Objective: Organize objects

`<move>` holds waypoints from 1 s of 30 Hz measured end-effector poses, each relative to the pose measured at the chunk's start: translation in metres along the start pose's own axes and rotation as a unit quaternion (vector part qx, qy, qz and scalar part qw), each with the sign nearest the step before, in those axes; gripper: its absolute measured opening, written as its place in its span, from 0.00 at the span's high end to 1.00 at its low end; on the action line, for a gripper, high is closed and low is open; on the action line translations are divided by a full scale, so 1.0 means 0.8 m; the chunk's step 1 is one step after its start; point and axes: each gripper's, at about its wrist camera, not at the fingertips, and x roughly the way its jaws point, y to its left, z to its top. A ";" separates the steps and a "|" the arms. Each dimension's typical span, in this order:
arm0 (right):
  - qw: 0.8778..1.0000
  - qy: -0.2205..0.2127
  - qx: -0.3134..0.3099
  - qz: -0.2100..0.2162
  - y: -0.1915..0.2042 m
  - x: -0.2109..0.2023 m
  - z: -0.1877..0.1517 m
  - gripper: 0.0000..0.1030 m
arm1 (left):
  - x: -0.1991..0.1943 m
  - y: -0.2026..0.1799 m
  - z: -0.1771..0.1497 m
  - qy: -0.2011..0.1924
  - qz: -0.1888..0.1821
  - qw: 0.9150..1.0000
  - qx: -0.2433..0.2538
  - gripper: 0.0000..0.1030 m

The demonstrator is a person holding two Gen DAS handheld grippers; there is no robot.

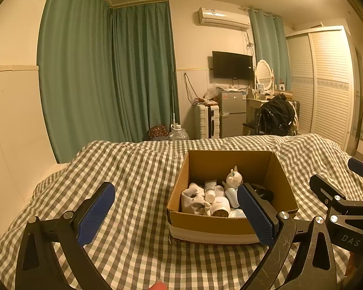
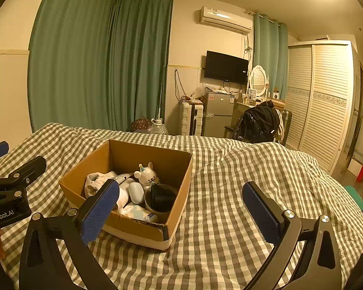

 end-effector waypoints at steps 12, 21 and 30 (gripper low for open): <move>1.000 0.002 -0.002 0.000 -0.001 0.001 -0.001 0.01 | 0.001 0.001 -0.002 0.005 -0.003 1.000 -0.003 0.00; 1.000 0.002 -0.003 0.000 0.000 0.001 -0.002 0.01 | 0.001 0.000 -0.001 0.005 -0.002 1.000 -0.001 0.00; 1.000 0.005 -0.005 0.001 0.000 0.002 -0.004 0.01 | 0.002 0.000 -0.002 0.006 -0.003 1.000 -0.001 0.00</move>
